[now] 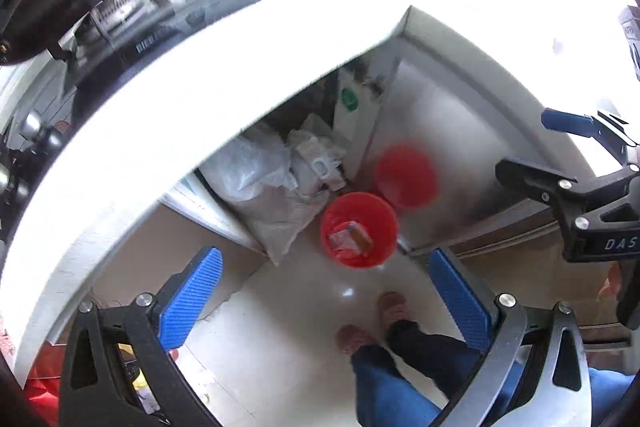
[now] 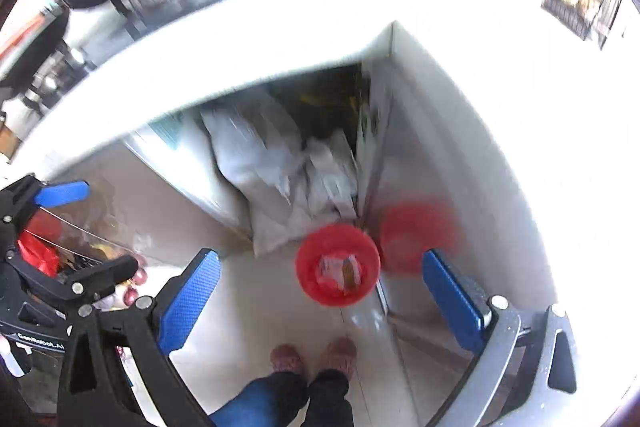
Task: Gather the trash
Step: 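Raise both empty tools back up to the countertop, then grasp the purple-labelled juice bottle with the right tool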
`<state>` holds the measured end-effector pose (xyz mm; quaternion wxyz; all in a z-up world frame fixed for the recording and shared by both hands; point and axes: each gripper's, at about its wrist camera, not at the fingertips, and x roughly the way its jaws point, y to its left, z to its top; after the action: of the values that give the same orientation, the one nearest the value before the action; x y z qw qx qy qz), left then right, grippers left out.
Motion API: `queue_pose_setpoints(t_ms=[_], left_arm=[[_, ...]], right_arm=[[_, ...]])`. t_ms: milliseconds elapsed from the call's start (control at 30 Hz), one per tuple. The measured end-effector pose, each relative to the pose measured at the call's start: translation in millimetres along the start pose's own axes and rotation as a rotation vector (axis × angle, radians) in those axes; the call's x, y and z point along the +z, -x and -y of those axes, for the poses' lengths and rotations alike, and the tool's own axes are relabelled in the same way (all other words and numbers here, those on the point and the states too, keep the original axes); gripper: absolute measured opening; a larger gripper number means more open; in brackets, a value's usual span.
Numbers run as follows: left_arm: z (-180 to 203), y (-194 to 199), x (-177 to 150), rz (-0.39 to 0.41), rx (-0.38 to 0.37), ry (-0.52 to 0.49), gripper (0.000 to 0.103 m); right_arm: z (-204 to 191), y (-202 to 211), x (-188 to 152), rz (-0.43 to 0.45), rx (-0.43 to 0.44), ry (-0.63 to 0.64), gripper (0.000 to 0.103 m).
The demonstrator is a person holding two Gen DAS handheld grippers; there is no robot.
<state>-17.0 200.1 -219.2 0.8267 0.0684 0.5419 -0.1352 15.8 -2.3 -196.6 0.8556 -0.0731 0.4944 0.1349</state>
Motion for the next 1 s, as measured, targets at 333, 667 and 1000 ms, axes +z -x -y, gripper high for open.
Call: queue_pose_setpoints(t_ms=[333,667,1000], left_arm=[[18.0,103.4,51.6,0.124,-0.026,0.007,0.103],[46.9,150.5,111.5,0.211,-0.087,-0.048,0.103],[93.5,140.8,192.9,0.261,-0.060,-0.137,0.103]], right_arm=[[6.7,101.0,36.3,0.077,-0.021,0.011,0.101],[39.9,155.4,66.5,0.145,-0.068,-0.055,0.101],[97.7,160.8,110.5,0.183,-0.053,-0.099,0.101]])
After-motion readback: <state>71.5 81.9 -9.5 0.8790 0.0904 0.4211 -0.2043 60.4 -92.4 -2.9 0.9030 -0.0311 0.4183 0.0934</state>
